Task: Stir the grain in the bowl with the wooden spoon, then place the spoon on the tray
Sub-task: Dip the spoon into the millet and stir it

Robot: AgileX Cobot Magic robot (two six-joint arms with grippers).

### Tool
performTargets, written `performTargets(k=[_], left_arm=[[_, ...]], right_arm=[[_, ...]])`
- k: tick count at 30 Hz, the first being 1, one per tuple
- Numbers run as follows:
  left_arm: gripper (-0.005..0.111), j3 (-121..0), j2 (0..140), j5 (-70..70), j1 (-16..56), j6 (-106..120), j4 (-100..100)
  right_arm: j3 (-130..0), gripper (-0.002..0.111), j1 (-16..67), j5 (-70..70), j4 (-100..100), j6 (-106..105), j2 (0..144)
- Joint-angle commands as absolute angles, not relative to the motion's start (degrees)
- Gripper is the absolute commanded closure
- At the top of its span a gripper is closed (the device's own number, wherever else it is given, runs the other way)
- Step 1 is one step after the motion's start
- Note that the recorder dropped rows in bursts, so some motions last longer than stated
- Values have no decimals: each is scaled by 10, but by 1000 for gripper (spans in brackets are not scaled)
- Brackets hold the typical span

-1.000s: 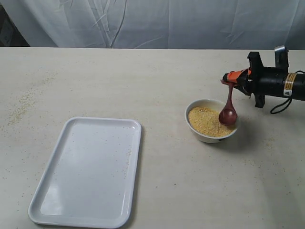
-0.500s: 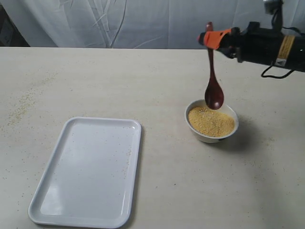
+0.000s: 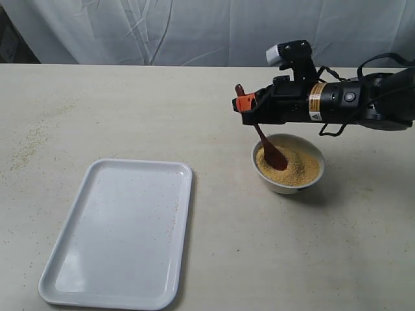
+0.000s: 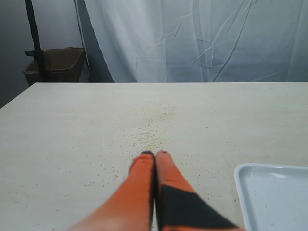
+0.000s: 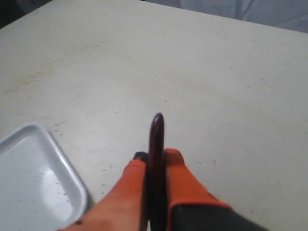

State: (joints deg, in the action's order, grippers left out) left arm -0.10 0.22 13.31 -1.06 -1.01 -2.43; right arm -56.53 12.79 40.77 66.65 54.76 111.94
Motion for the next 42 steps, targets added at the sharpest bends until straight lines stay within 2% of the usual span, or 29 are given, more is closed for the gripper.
performTargets(k=[1,7,17,23,28,35,42], left_arm=[[107,0,0,132,-12,-10,-25],[107,0,0,132,-12,-10,-25],[107,0,0,132,-12,-10,-25],[107,0,0,132,-12,-10,-25],[107,0,0,132,-12,-10,-25],[107,0,0,132,-12,-10,-25],[107,0,0,132,-12,-10,-25]], right_arm=[[-563,108,126,339,608,530,1125],[-563,108,125,379,550,530,1094],[-563,108,125,271,544,420,1060],[-563,108,128,298,528,439,1123],[-563,108,134,347,551,486,1106],[-563,108,132,257,550,462,1037],[-563,108,132,246,550,463,1105]])
